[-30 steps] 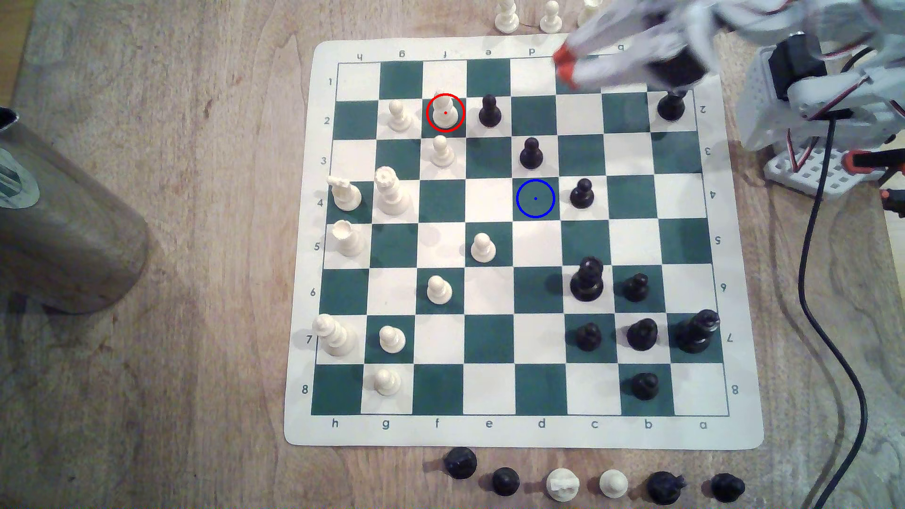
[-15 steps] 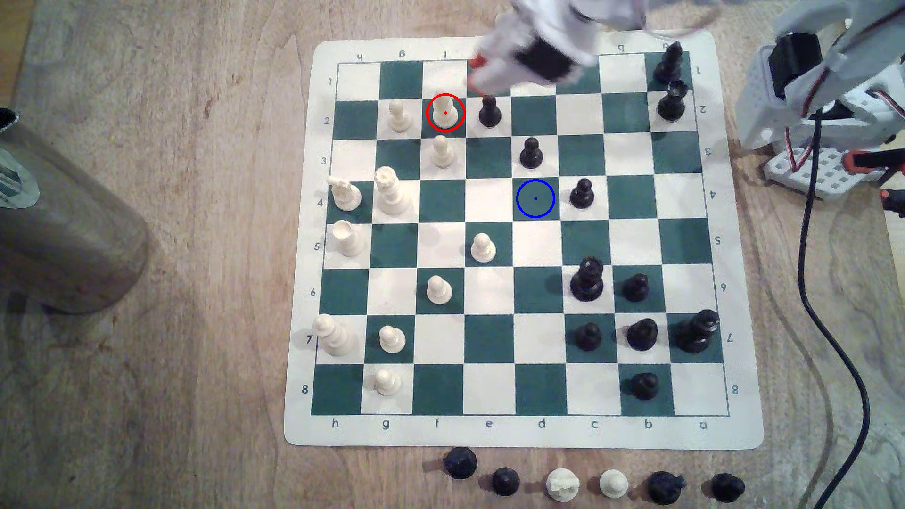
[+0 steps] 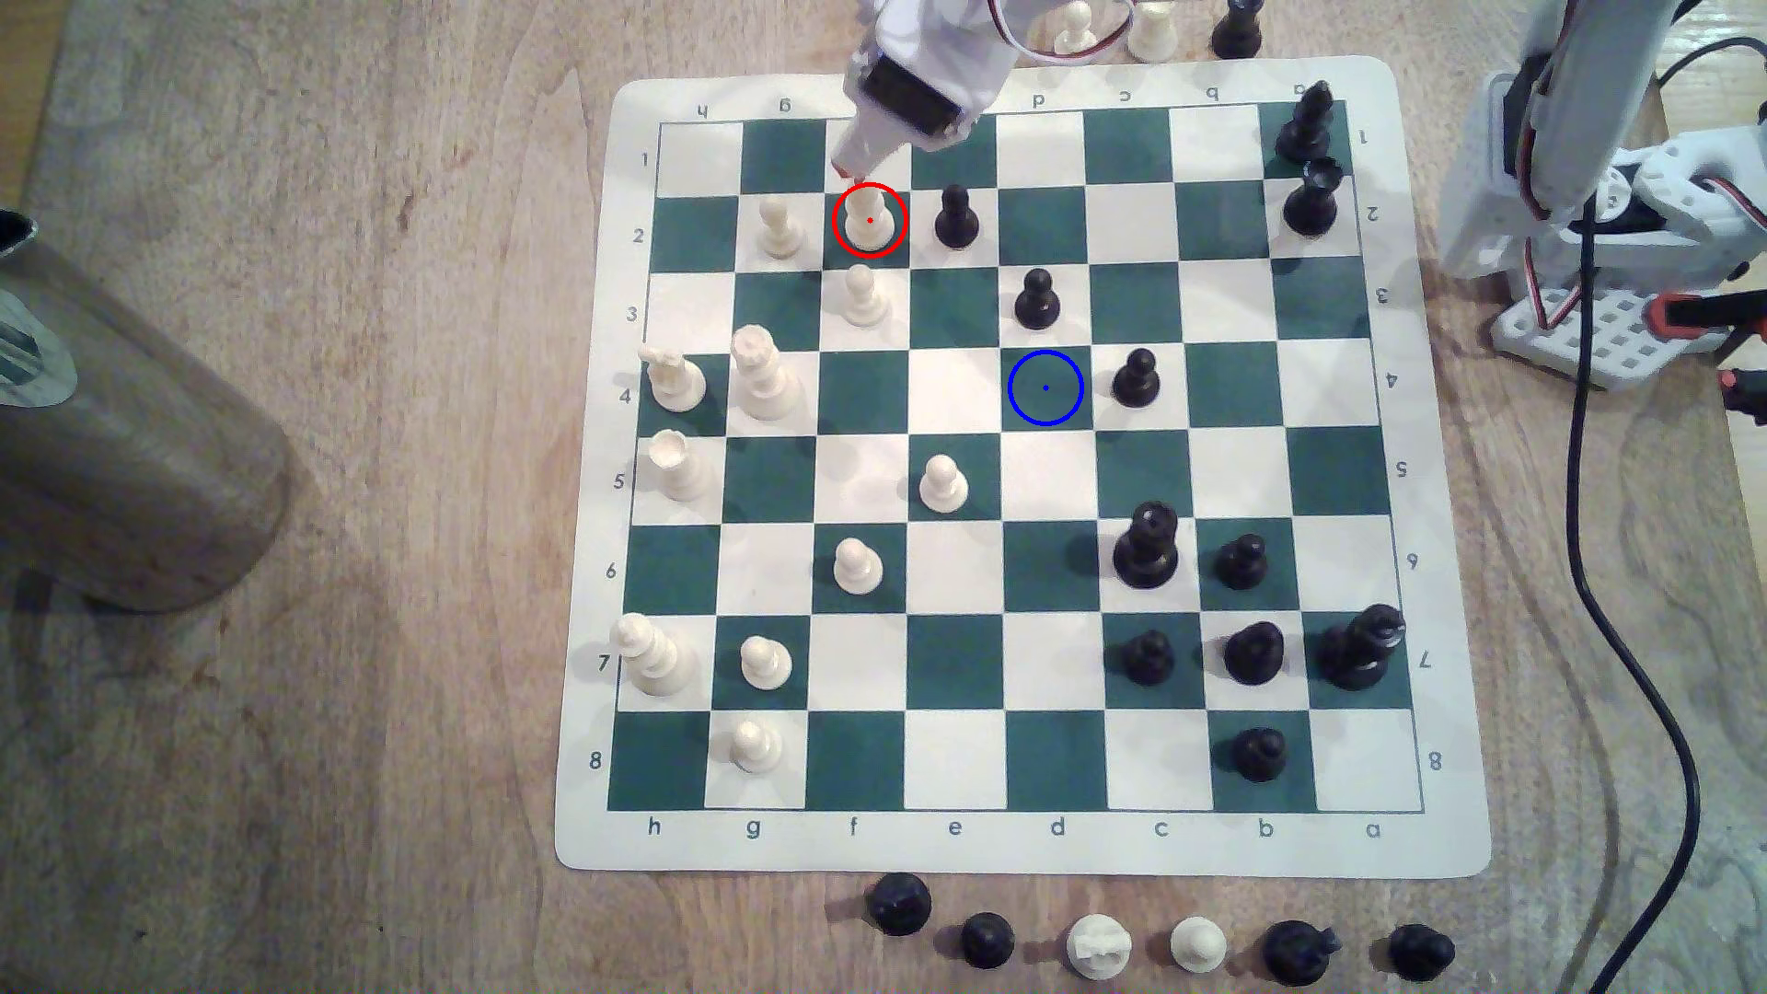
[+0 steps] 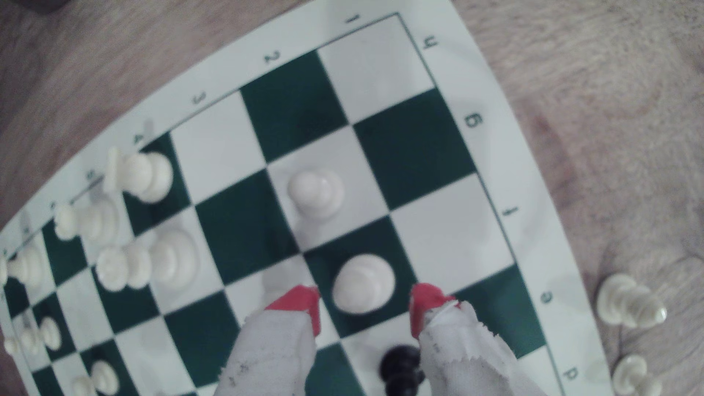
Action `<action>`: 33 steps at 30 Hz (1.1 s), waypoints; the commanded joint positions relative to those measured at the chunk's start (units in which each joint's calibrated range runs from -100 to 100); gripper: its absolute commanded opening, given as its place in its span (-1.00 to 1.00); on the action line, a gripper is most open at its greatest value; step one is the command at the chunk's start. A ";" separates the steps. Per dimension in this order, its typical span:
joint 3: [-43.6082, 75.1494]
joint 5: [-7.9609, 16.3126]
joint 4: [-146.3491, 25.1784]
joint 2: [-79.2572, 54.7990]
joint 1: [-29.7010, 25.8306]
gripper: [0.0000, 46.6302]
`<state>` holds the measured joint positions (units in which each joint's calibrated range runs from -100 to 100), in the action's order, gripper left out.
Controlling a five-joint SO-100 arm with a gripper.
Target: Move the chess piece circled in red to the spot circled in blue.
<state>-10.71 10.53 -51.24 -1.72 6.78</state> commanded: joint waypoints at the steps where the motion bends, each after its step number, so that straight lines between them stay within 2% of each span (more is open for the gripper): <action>1: 5.09 -0.20 1.60 0.19 -0.02 -0.43; 33: 5.18 0.29 5.37 -7.45 -1.51 -0.46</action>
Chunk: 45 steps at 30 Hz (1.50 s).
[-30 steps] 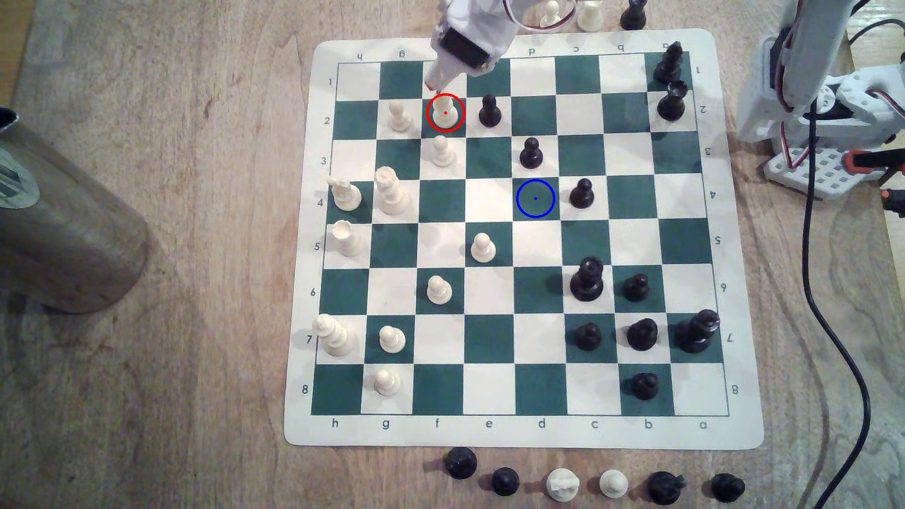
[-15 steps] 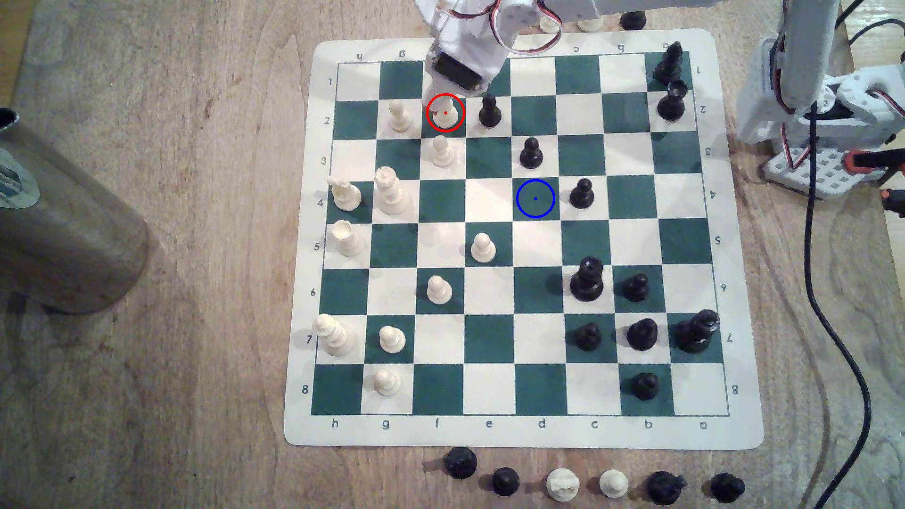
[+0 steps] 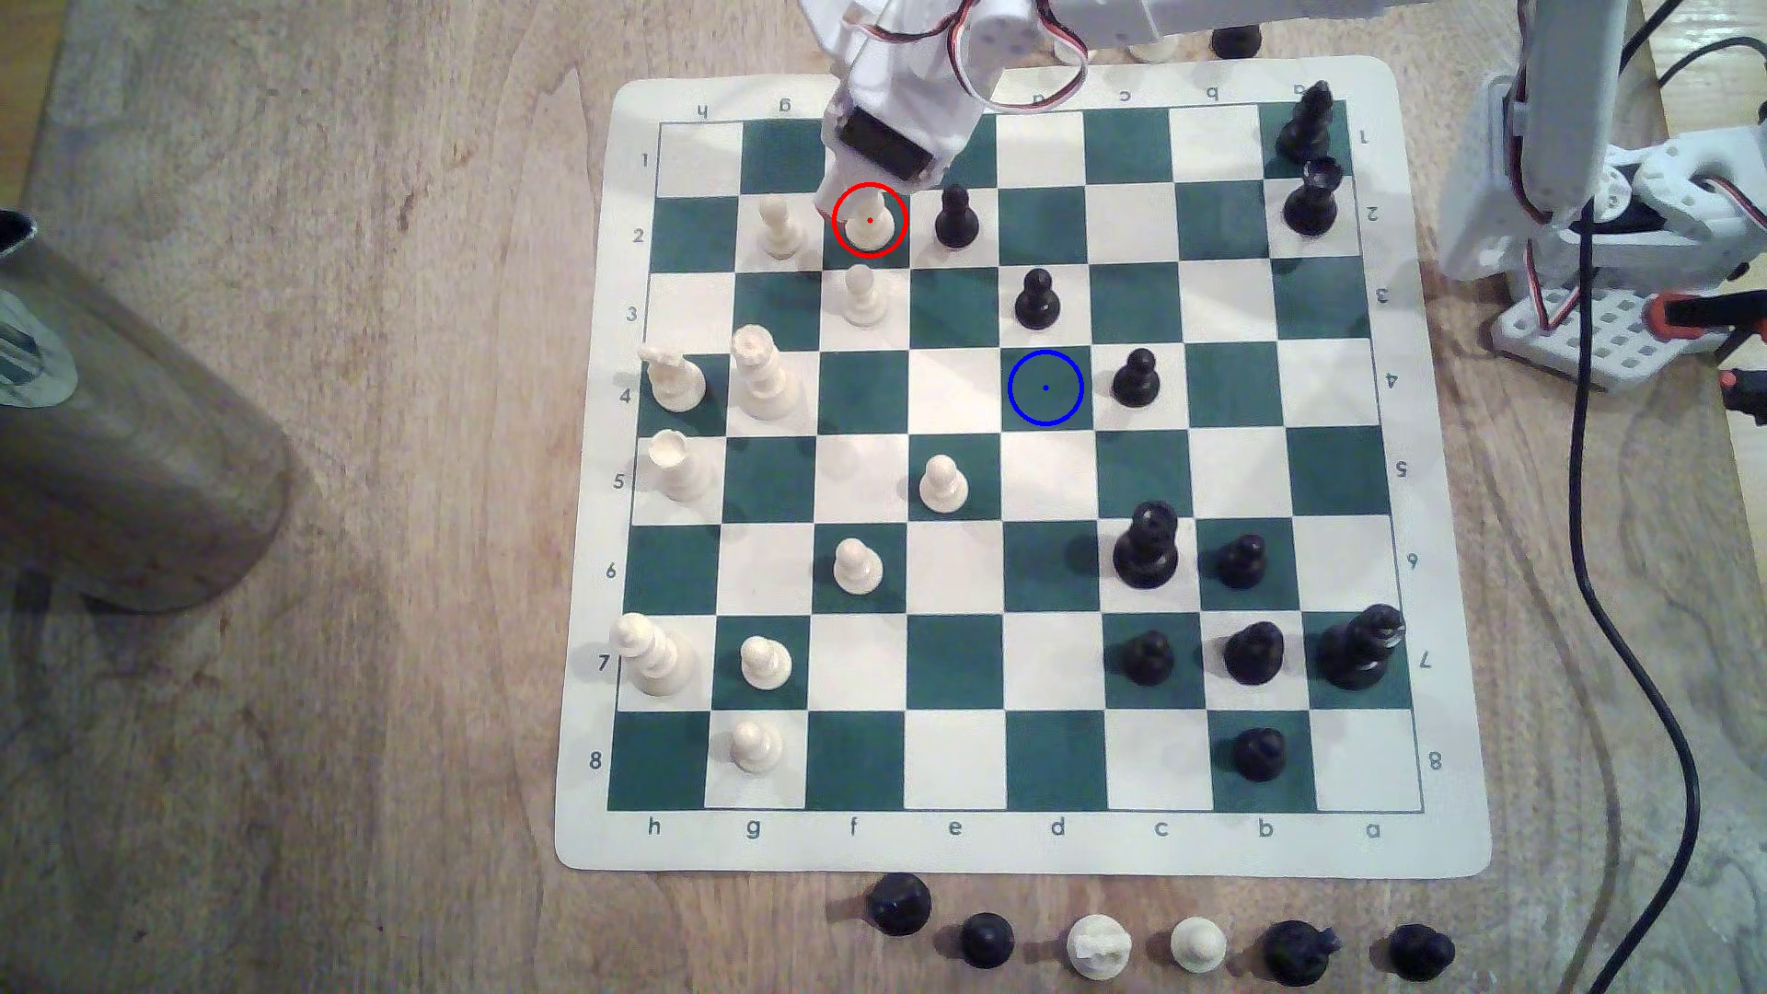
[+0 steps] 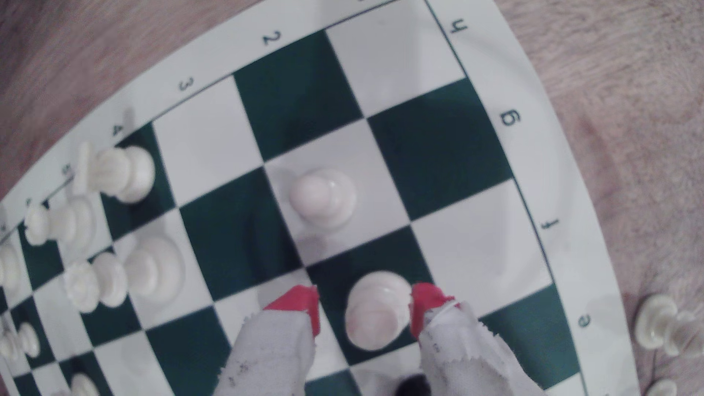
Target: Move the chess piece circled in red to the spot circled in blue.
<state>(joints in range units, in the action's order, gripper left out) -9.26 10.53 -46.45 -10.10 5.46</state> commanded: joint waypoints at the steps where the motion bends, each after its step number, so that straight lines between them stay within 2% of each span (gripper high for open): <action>1: 3.73 0.29 0.59 0.84 -0.18 -0.46; 14: 2.01 0.29 0.59 0.59 -0.88 -0.55; 45: -0.44 -0.10 -0.31 0.08 -0.96 -0.59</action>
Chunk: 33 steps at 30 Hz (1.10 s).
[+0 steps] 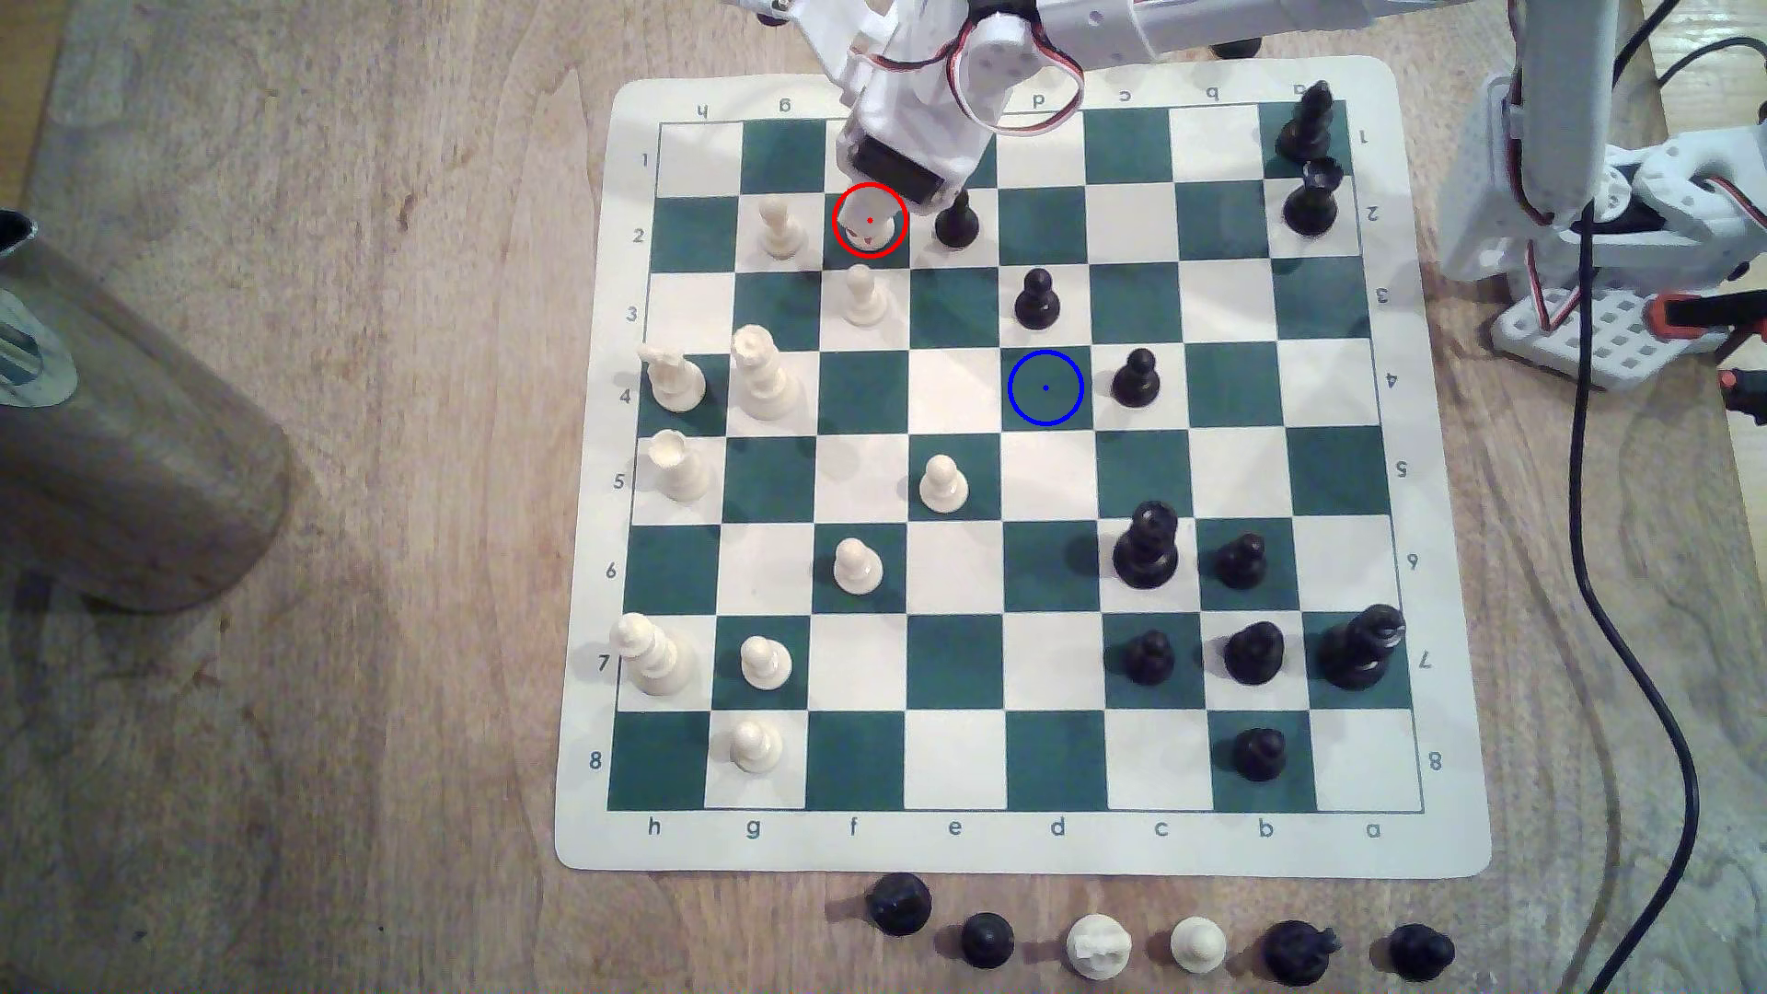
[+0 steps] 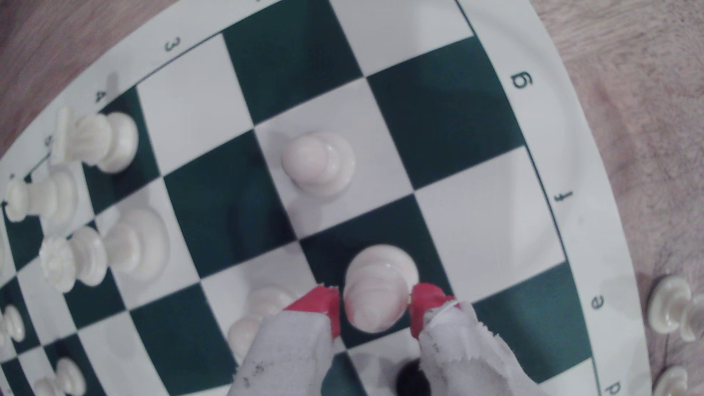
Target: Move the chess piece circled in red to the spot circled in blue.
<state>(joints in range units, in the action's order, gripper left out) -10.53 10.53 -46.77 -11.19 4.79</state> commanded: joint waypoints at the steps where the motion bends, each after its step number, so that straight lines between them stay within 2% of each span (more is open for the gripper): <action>1: 0.83 -0.15 0.01 1.17 -0.30 -0.61; 5: 0.83 -0.44 -0.07 0.83 -0.37 -0.83; 8: 0.74 -0.49 -0.16 0.83 -0.45 -0.91; 15: 0.92 -0.98 0.09 3.72 0.49 -0.91; 23: -1.08 -1.90 -1.88 14.75 0.80 -0.91; 29: -6.61 -2.00 -5.64 24.51 -2.10 -0.91; 33: -12.77 -1.81 -9.33 31.64 -6.32 -0.91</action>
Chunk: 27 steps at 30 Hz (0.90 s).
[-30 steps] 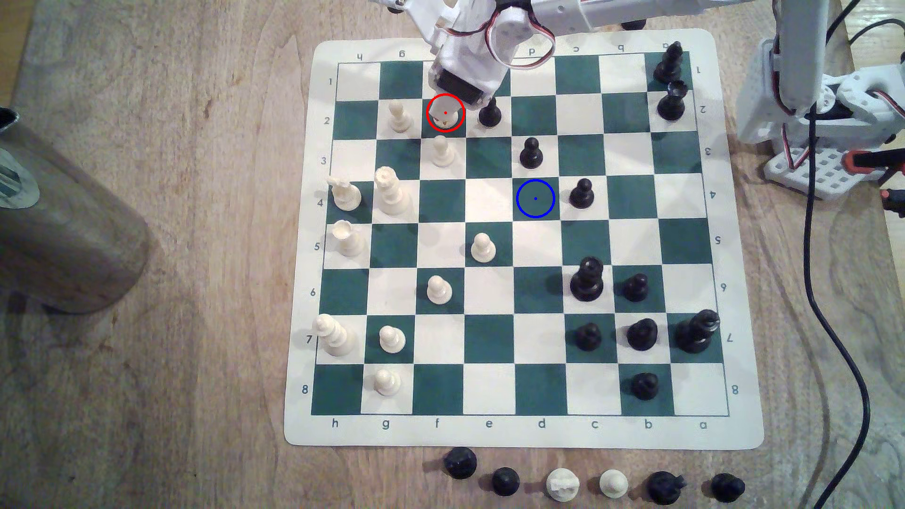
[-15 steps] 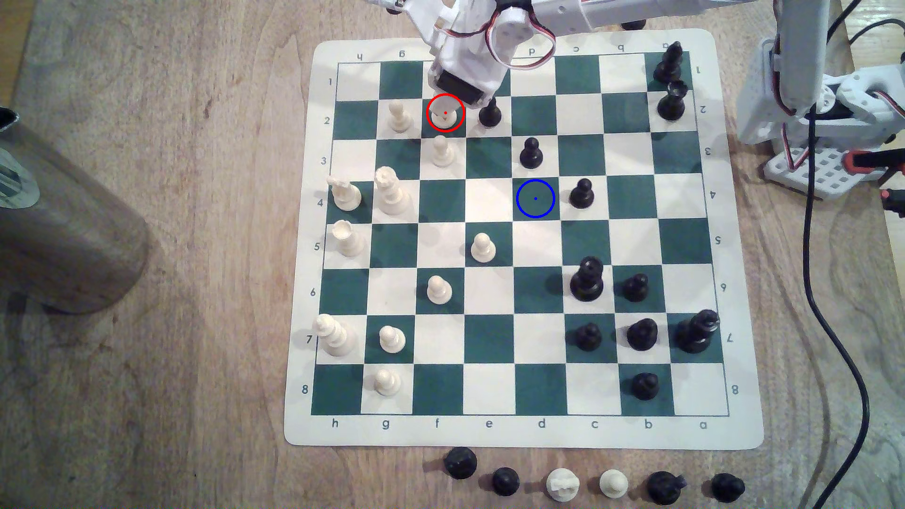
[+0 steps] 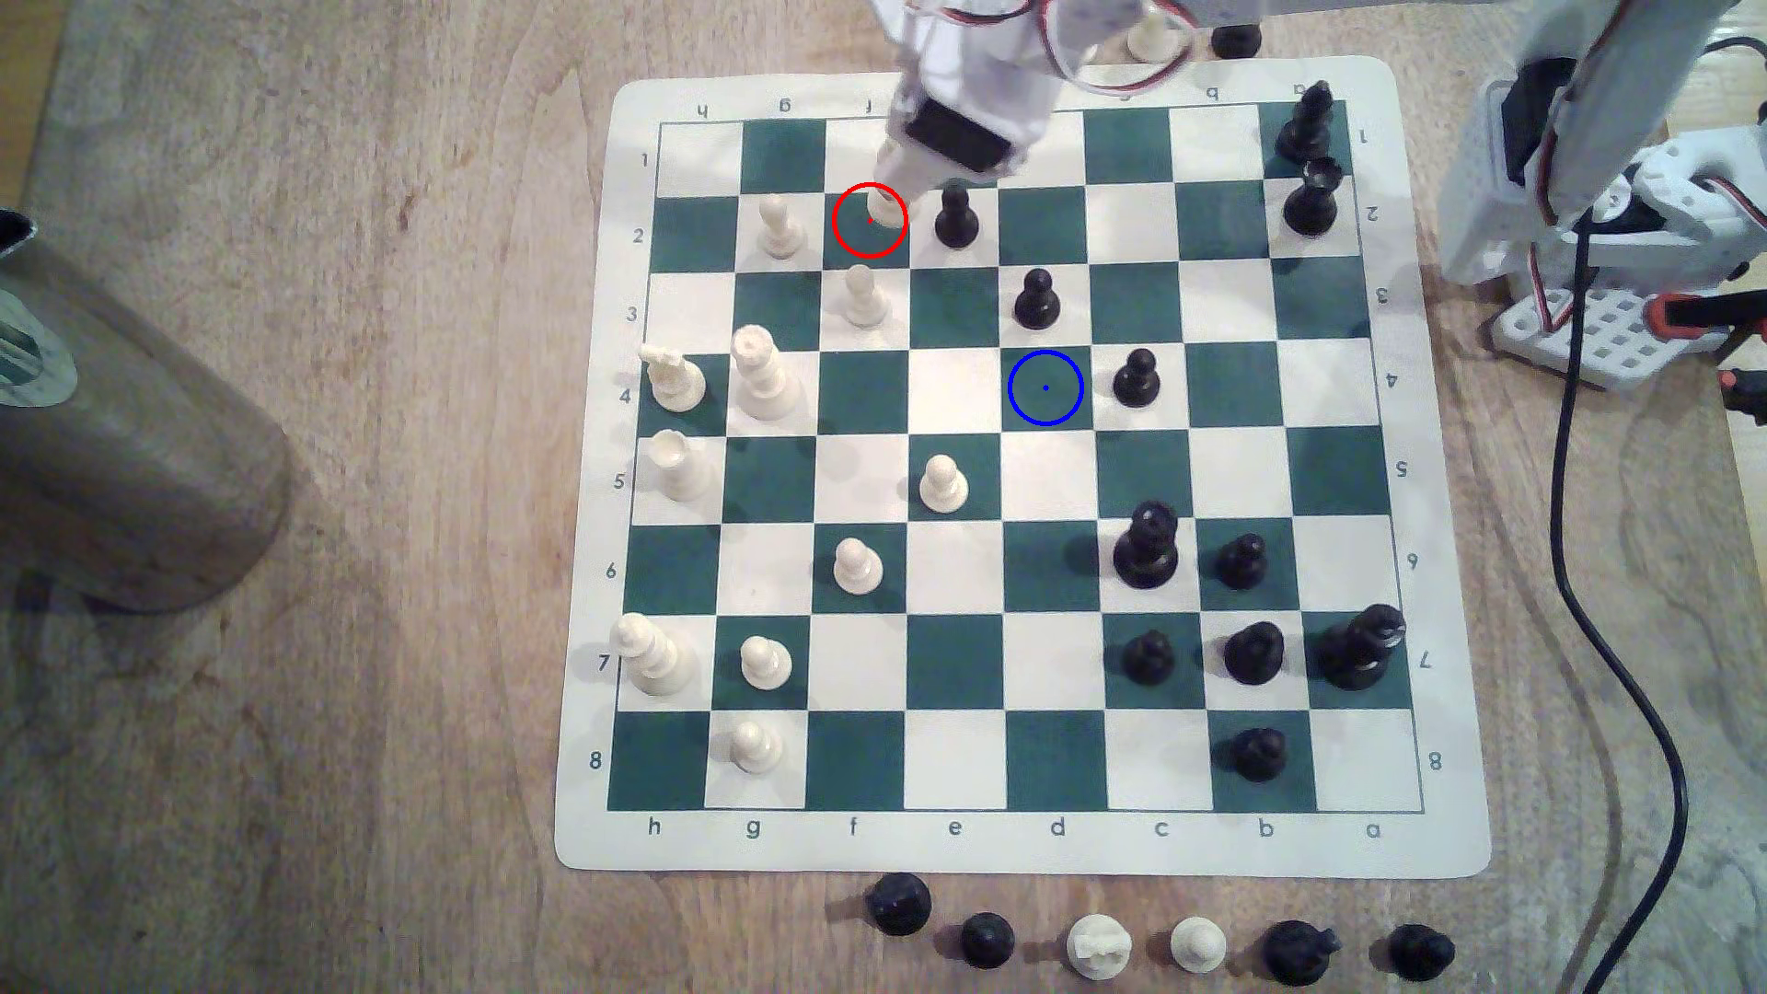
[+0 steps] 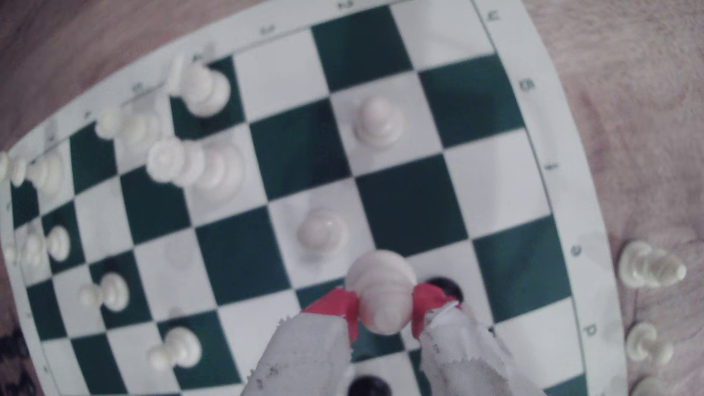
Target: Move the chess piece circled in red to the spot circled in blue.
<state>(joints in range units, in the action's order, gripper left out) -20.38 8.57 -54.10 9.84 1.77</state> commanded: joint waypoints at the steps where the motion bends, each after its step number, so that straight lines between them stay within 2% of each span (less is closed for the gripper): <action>1: -4.64 0.20 -2.08 11.97 -4.08 -0.91; 10: -16.97 0.83 -2.57 22.50 -10.96 -0.91; 16: -21.60 0.29 -2.82 23.18 -14.64 -0.91; 27: -23.50 0.24 3.65 17.40 -15.73 -0.91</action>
<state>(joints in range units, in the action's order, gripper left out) -44.96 8.86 -52.59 27.69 -14.38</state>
